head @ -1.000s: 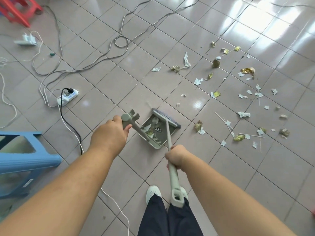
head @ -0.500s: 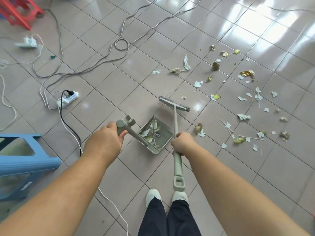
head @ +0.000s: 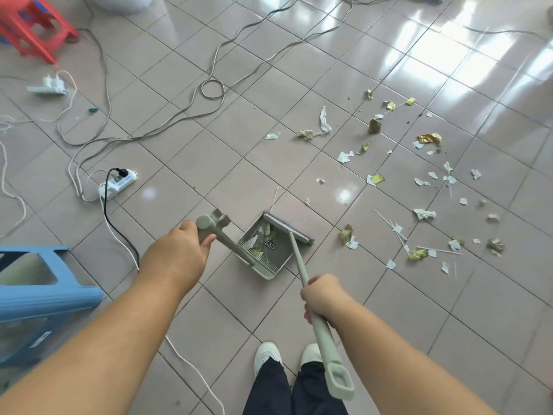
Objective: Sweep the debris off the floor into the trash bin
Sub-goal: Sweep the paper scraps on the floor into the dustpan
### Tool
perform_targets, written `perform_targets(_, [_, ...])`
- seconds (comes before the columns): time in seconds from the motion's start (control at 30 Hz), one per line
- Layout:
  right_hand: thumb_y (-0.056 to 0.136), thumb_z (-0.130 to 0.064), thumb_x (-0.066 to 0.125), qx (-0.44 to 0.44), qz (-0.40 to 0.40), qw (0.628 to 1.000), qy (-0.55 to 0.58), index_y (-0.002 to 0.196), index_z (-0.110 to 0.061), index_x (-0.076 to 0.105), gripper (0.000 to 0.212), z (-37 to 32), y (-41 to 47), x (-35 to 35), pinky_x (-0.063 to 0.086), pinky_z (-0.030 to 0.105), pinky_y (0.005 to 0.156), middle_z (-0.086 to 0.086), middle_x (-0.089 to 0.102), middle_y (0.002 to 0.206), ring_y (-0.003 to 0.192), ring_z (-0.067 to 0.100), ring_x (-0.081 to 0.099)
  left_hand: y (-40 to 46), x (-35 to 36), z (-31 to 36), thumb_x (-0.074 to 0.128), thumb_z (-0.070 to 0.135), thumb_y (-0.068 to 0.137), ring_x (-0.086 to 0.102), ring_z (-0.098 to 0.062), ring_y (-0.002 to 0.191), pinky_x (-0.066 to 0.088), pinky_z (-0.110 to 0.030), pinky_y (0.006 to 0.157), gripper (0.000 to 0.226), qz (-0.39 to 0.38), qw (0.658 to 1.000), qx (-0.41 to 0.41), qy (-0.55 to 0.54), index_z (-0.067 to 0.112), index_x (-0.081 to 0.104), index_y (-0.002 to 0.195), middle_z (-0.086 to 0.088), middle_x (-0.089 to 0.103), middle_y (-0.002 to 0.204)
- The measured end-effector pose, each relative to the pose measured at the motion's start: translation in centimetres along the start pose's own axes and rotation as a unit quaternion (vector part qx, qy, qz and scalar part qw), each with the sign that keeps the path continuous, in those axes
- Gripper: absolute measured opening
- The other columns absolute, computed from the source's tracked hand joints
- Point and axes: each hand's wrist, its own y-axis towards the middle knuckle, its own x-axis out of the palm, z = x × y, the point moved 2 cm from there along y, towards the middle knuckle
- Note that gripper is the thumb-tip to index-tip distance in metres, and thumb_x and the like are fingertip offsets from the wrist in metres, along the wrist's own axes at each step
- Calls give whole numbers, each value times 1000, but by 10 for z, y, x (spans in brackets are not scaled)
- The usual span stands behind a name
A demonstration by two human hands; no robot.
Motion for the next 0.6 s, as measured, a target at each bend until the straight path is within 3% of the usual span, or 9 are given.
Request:
perform_targets(0.07, [88,-2,45,-3,14,999,46,111,-12,51,25,7,0,-11,48,28,48,19,54,90,48,23,51,4,0,1,37,42,94,60,-38,80,34,-33,57,41,1,1000,13,6,2,45,100,-19,61,91])
perform_targets(0.27, [88,-1,44,-31,79,982,169,114,-19,49,32,12,-5,-39,48,27,47,18,55,82,45,22,50,16,-3,10,38,42,94,58,-39,81,34,-33,59,41,-4,999,33,-10,2,45,99,-20,60,92])
perform_targets(0.37, [88,-1,45,-29,121,974,189,110,-11,52,26,13,7,-48,53,33,53,19,56,86,44,24,53,22,-4,12,38,41,94,58,-39,83,35,-33,60,41,-3,999,48,-15,2,46,99,-21,60,92])
perform_targets(0.47, [87,-1,45,1,155,965,213,109,0,54,24,9,23,-55,54,40,59,16,56,65,41,24,54,25,-6,16,39,41,94,58,-38,84,34,-33,61,40,-13,998,57,-19,2,46,100,-20,60,94])
perform_targets(0.6, [90,5,45,44,143,936,317,109,-6,42,22,-2,36,-57,44,30,46,14,47,73,48,24,53,28,-7,23,38,40,94,58,-37,85,34,-32,61,38,-27,997,76,-16,4,45,100,-18,60,95])
